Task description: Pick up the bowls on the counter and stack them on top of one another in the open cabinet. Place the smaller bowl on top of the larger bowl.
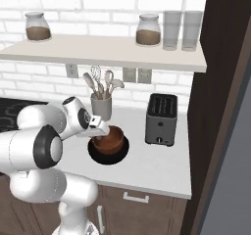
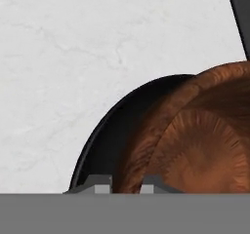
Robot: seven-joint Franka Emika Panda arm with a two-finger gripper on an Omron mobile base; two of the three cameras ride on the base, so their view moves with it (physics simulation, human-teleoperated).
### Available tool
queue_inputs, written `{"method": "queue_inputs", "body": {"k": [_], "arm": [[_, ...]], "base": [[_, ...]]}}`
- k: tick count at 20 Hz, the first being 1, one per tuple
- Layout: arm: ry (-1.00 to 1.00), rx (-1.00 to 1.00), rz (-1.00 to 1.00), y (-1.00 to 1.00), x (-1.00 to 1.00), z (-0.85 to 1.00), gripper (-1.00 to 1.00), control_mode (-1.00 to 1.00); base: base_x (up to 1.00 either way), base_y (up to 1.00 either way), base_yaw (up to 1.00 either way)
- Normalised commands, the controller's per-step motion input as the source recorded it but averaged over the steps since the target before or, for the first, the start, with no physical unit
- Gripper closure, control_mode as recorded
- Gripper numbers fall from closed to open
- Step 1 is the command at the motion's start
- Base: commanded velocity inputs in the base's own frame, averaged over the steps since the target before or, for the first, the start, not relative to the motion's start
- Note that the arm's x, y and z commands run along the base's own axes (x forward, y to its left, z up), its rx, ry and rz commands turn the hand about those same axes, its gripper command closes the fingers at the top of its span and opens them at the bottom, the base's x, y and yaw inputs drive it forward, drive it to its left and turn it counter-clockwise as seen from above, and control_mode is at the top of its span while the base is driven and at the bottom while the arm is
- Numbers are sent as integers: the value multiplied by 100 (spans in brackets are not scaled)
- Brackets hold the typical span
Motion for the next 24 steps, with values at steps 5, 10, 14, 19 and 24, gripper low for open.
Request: {"method": "queue_inputs", "body": {"k": [5,10,14,19,24], "arm": [[0,1,2,0,6,-9,-100,-100],[-2,6,-4,-8,-2,69,-100,-100],[0,12,-17,-33,-21,90,-100,-100],[-2,20,-20,-93,-56,26,-100,-100],[-7,32,-14,-83,-42,-18,-100,-100]], "base": [[0,0,0],[0,0,0],[0,0,0],[0,0,0],[0,0,0]]}}
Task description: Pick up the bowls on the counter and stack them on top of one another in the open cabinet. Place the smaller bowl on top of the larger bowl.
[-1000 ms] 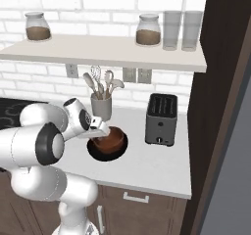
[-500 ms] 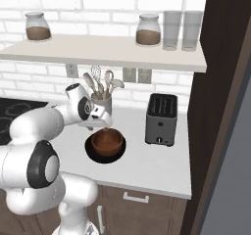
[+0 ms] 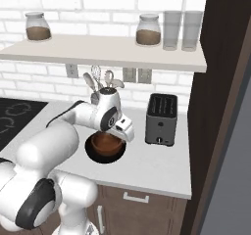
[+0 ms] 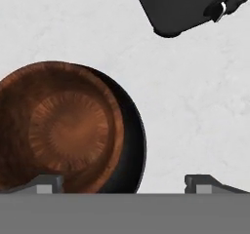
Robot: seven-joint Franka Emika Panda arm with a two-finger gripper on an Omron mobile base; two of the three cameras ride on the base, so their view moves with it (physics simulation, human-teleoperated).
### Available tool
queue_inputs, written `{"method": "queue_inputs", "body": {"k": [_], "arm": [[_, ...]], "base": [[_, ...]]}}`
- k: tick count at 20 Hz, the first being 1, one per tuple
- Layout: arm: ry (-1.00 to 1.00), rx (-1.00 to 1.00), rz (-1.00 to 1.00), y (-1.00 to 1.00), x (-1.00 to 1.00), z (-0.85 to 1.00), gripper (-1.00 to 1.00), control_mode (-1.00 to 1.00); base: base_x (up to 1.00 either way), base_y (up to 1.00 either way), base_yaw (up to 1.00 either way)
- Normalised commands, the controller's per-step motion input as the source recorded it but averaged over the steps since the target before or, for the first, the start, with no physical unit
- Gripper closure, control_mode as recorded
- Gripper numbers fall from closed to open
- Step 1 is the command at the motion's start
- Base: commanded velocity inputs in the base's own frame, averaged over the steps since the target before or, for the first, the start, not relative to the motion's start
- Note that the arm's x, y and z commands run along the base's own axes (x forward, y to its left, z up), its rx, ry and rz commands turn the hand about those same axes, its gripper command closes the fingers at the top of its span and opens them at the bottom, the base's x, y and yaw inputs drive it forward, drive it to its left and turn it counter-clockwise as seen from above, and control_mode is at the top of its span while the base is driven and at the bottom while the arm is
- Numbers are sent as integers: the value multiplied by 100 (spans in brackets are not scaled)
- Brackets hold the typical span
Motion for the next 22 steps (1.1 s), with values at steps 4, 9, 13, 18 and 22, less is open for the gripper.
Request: {"method": "queue_inputs", "body": {"k": [4,9,13,18,22], "arm": [[-7,32,0,-11,-1,-16,-100,-100],[0,12,0,3,3,-16,-100,-100],[5,0,0,0,15,-29,-100,-100],[11,0,0,0,8,-41,-100,-100],[11,0,0,0,9,-47,-100,-100]], "base": [[0,0,0],[0,0,0],[0,0,0],[0,0,0],[0,0,0]]}}
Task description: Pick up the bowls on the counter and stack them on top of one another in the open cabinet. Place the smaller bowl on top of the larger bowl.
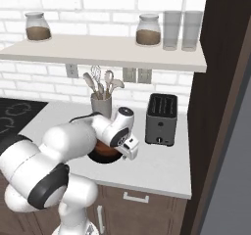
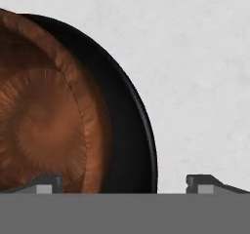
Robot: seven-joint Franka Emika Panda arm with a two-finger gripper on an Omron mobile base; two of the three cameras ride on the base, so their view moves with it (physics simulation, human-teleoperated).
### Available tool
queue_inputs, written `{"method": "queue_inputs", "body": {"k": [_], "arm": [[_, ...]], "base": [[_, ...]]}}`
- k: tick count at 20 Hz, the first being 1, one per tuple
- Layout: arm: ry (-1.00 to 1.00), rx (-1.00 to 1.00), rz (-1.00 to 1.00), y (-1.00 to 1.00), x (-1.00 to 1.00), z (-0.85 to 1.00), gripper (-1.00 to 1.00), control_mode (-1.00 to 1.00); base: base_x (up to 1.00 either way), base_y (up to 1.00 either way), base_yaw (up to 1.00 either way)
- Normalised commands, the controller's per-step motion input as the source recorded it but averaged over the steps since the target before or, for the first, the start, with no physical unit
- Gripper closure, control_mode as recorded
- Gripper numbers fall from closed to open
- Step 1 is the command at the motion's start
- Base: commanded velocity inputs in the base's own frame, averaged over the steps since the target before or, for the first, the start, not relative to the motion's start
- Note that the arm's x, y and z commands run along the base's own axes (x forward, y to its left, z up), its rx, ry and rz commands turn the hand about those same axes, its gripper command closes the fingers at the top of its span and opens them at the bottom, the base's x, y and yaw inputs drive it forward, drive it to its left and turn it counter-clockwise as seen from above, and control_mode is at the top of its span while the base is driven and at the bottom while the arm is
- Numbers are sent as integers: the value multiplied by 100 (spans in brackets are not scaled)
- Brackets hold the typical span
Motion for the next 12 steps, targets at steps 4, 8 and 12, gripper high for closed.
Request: {"method": "queue_inputs", "body": {"k": [4,8,12], "arm": [[5,0,0,0,16,-38,-100,-100],[0,0,0,0,16,-28,100,-100],[0,0,0,0,3,-7,100,-100]], "base": [[0,0,0],[0,0,0],[0,0,0]]}}
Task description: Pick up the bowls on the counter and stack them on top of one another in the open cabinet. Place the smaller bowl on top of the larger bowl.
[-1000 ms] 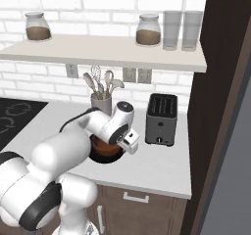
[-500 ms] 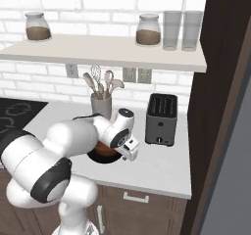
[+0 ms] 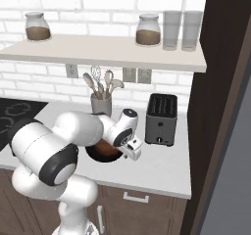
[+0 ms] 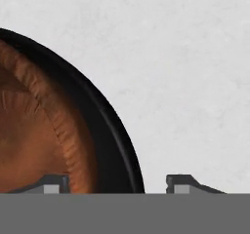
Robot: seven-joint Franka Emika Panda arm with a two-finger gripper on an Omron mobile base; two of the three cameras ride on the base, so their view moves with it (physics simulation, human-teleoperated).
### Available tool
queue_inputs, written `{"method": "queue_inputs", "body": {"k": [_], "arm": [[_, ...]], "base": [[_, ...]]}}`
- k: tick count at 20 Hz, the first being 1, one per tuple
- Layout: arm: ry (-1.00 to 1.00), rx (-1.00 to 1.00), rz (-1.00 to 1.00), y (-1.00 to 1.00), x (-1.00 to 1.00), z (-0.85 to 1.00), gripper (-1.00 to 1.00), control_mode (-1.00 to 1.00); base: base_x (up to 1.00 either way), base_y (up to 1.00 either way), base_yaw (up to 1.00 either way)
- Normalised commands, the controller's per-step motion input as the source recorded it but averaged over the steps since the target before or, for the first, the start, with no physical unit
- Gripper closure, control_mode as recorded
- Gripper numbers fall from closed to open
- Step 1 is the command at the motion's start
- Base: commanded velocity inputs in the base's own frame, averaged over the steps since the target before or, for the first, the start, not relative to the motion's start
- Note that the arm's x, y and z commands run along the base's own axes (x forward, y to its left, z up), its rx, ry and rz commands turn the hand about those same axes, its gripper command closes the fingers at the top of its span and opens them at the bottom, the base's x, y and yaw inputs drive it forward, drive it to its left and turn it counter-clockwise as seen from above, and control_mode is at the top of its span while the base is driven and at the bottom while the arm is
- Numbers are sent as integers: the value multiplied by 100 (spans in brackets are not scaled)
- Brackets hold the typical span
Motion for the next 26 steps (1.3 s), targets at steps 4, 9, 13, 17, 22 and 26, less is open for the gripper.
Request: {"method": "queue_inputs", "body": {"k": [4,9,13,17,22,26], "arm": [[0,0,0,0,0,0,100,-100],[-1,0,0,0,-1,0,100,-100],[-17,0,-2,0,-41,42,100,-100],[-34,0,-8,10,-77,99,100,-100],[-40,0,-4,18,-70,100,100,-100],[-43,0,0,21,-78,100,100,-100]], "base": [[0,0,0],[0,0,0],[0,0,0],[0,0,0],[0,0,0],[0,0,0]]}}
